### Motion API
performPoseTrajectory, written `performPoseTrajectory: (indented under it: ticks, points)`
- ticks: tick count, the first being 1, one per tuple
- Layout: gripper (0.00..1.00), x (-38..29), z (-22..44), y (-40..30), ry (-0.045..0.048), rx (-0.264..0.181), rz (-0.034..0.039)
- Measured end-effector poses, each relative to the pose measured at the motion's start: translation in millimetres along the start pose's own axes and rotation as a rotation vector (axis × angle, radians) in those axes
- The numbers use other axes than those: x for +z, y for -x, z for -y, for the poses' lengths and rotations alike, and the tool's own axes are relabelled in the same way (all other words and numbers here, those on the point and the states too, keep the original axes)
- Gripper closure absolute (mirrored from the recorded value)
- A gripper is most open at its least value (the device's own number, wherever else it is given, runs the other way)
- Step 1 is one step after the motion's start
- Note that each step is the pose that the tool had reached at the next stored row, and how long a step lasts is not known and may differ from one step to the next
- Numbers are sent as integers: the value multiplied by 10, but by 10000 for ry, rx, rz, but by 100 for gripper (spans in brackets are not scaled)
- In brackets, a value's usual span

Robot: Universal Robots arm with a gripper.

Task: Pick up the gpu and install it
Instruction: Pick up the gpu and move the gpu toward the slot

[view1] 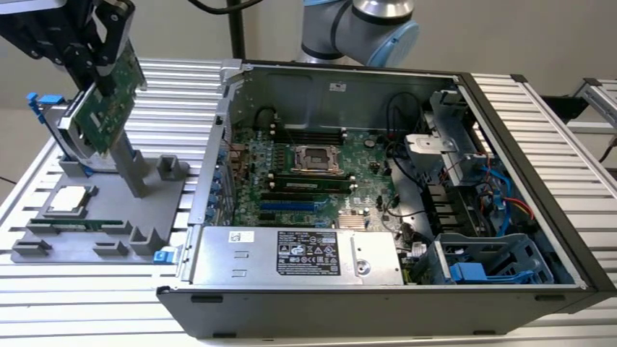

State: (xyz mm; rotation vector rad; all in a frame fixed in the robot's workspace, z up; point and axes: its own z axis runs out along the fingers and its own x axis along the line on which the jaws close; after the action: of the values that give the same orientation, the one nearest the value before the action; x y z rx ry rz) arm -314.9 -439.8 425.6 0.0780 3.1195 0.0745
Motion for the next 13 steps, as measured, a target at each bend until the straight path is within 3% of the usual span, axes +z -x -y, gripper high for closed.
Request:
performPoseTrajectory:
  ticks: [13]
  points:
    - [100, 6, -12, 243, 0, 0, 1]
